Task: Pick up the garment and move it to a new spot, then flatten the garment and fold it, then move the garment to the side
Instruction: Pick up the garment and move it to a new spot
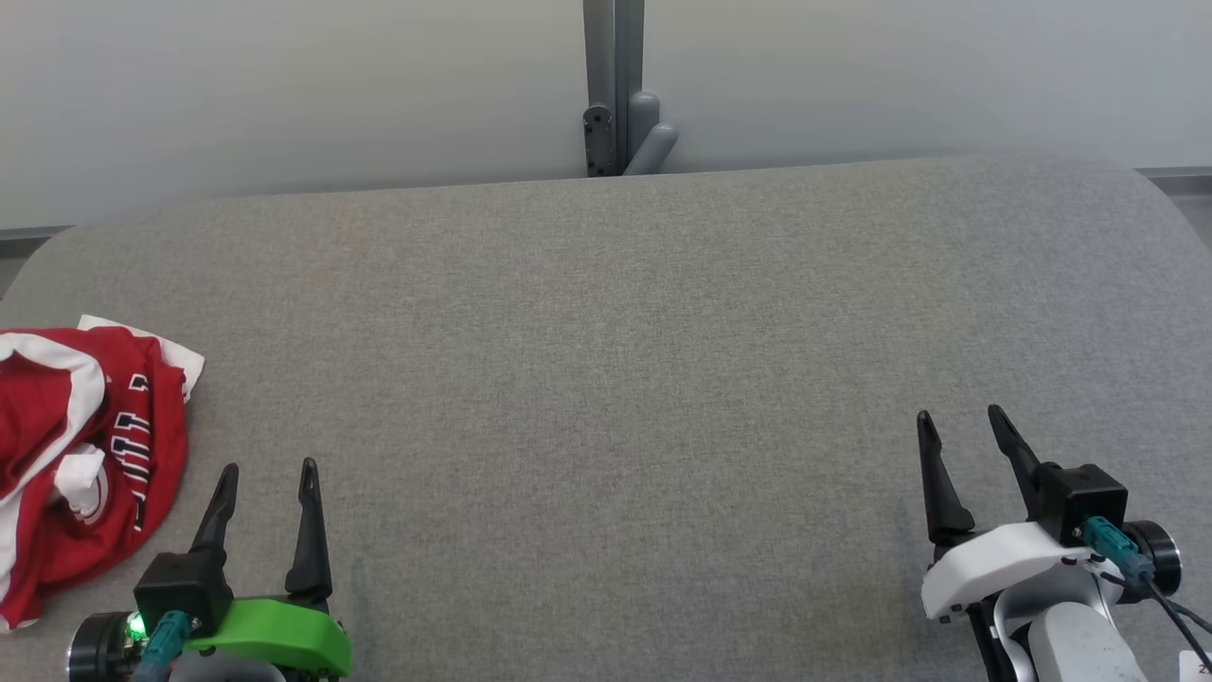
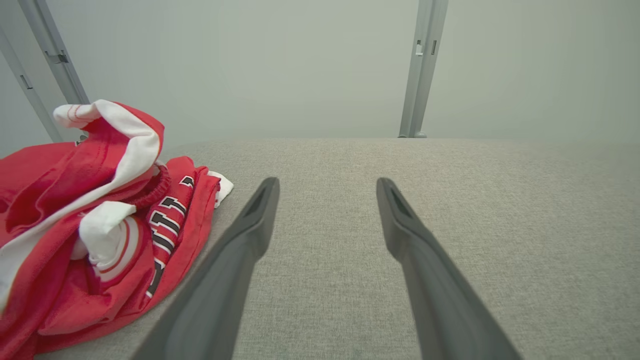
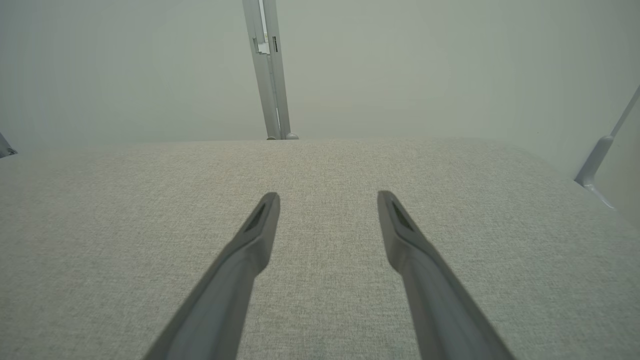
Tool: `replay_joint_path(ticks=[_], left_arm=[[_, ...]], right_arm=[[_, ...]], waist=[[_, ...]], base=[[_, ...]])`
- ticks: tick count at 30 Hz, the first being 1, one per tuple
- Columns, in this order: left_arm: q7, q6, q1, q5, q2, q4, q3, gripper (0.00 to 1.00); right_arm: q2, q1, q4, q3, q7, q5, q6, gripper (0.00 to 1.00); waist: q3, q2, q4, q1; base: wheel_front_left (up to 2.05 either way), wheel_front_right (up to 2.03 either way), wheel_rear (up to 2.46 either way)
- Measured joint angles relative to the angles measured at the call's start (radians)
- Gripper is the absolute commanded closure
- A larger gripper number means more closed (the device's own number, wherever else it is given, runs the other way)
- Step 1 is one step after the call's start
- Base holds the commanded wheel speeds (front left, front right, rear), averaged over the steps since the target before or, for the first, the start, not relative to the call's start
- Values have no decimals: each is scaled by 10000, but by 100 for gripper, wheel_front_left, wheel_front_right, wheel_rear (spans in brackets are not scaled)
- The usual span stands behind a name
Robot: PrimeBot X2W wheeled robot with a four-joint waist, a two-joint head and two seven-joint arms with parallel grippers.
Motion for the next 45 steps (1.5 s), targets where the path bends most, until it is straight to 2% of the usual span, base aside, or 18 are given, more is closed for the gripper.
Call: replay_joint_path(ticks=[5, 10, 15, 25, 31, 35, 38, 41, 43, 45], left_arm=[[-75, -6, 2, 270, -12, 75, 40, 0], [-75, 105, -21, 263, -25, 190, 314, 0], [-75, 196, -25, 234, -25, 351, 453, 0], [-75, 297, 114, -207, -23, 535, 1011, 0], [-75, 311, 220, -487, -21, 612, 1135, 0], [-73, 167, 84, -554, -23, 918, 1097, 0], [-73, 61, -430, -571, 59, 1156, 1139, 0], [-75, 17, -1306, -679, 546, 1492, 1074, 0], [-75, 13, -1940, -851, 1007, 1850, 550, 0], [-75, -2, -2255, -991, 1218, 2023, 230, 0]], right_arm=[[-6, 0, 19, 42, -54, -217, 2, 0], [-10, -86, 21, 405, -58, -180, 2, 0], [-4, -337, 138, 995, -58, -54, 2, 0], [-4, -987, 683, 2357, -58, 370, 4, 0], [10, -1302, 901, 2725, -58, 546, 4, 0], [-113, -1226, 880, 2520, -58, 562, 4, 0], [-267, -1180, 838, 2504, -59, 543, 4, 0], [-489, -1192, 788, 2466, -58, 516, 4, 0], [-639, -1232, 773, 2449, -58, 493, 4, 0], [-694, -1259, 763, 2443, -59, 487, 4, 0]], waist=[[30, 0, 207, 0], [108, 0, 768, 0], [212, 0, 1731, 0], [394, 0, 4118, 0], [578, 0, 5051, 0], [740, 0, 5269, 0], [812, 0, 5166, 0], [956, 0, 4975, 0], [1110, 0, 4816, 0], [1200, 0, 4731, 0]], base=[[0, 0, 0], [0, 0, 0], [0, 0, 0], [0, 0, 0], [0, 0, 0], [0, 0, 0], [0, 0, 0], [0, 0, 0], [0, 0, 0], [0, 0, 0]])
